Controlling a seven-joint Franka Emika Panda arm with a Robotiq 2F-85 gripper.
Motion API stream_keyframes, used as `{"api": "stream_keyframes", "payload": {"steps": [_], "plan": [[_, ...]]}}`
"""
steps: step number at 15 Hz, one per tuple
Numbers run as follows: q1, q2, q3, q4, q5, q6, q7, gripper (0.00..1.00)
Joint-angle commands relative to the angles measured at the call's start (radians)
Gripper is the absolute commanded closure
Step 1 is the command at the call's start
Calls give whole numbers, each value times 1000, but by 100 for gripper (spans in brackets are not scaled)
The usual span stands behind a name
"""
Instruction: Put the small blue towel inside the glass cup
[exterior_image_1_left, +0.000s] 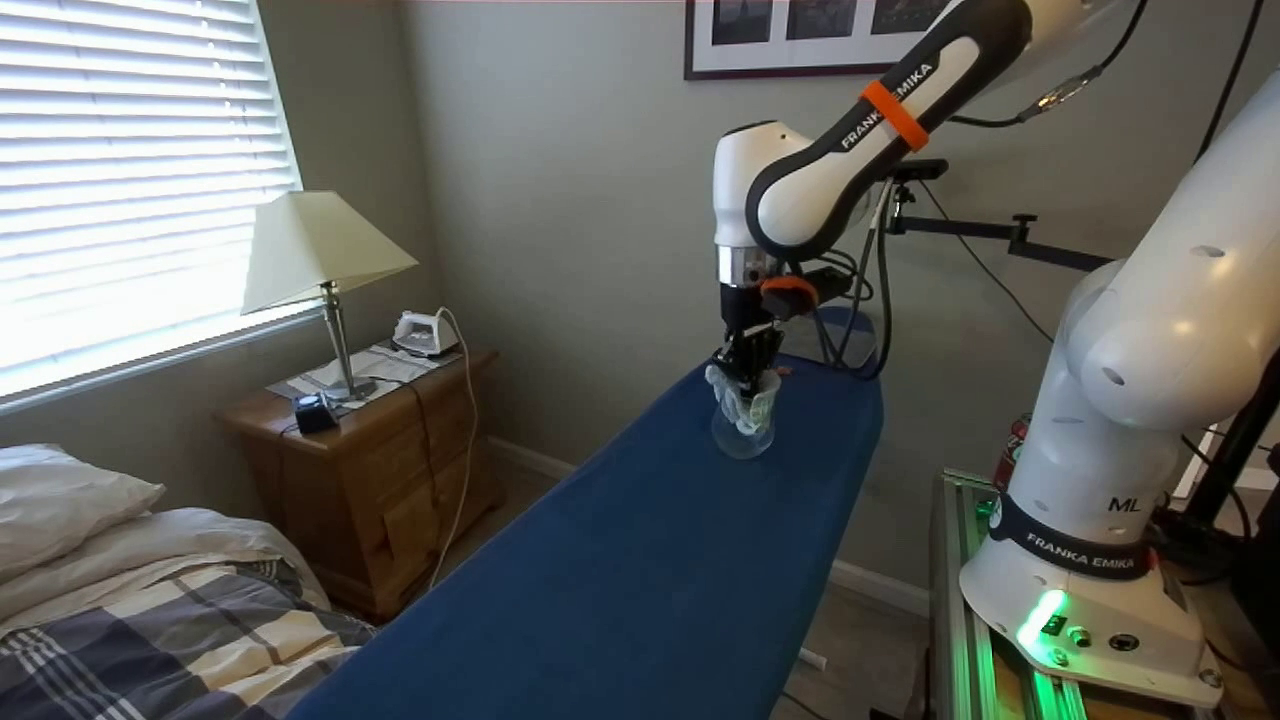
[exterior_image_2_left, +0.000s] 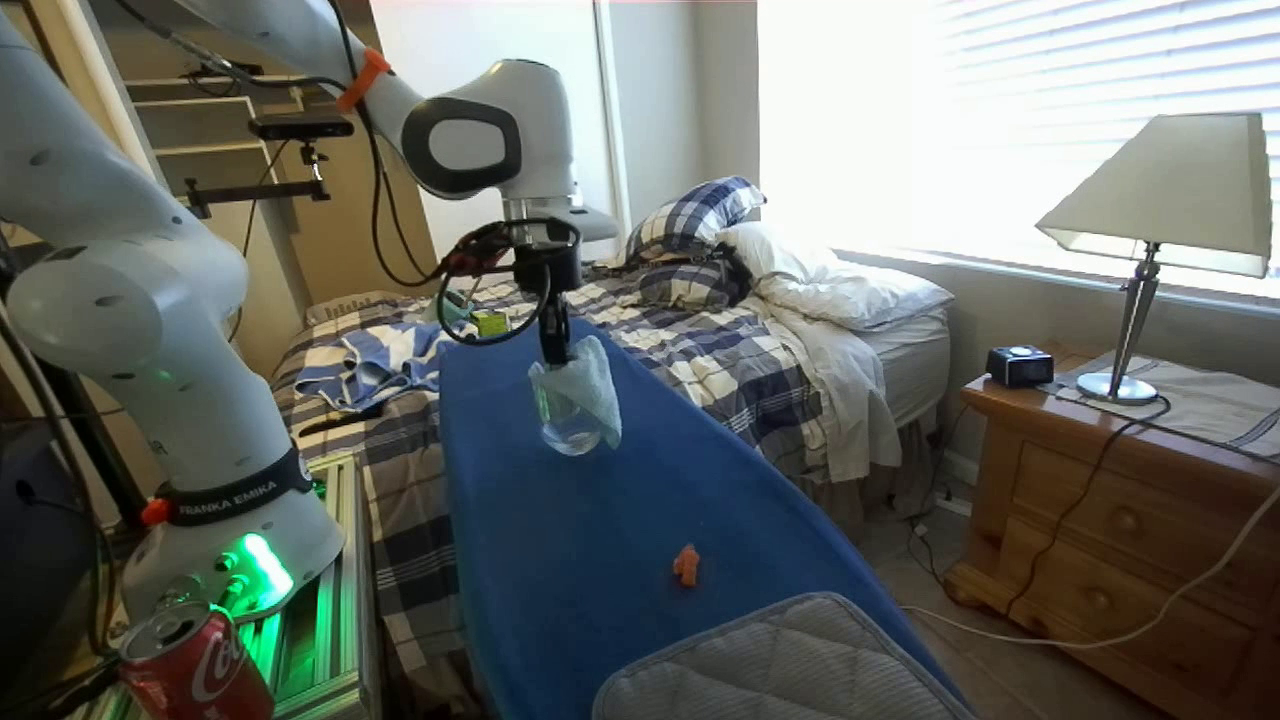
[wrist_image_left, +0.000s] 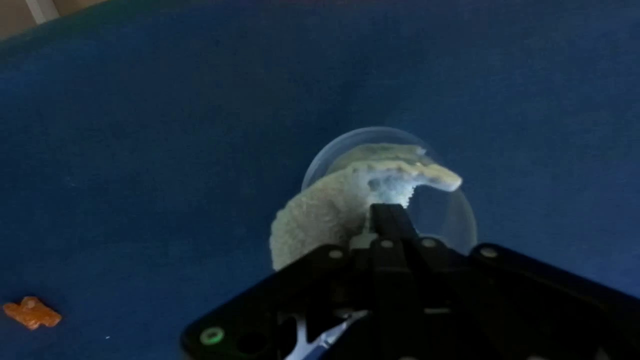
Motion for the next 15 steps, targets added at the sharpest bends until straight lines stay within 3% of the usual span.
{"api": "stream_keyframes", "payload": {"steps": [1, 7, 8, 9, 15], "plan": [[6, -61, 8, -3, -3, -12, 16, 100], [5, -127, 11, 2, 11, -24, 10, 100], [6, -139, 10, 4, 16, -29, 9, 90], [6, -151, 9, 5, 19, -29, 7, 73], [-9, -174, -9, 40, 35, -54, 0, 32]]}}
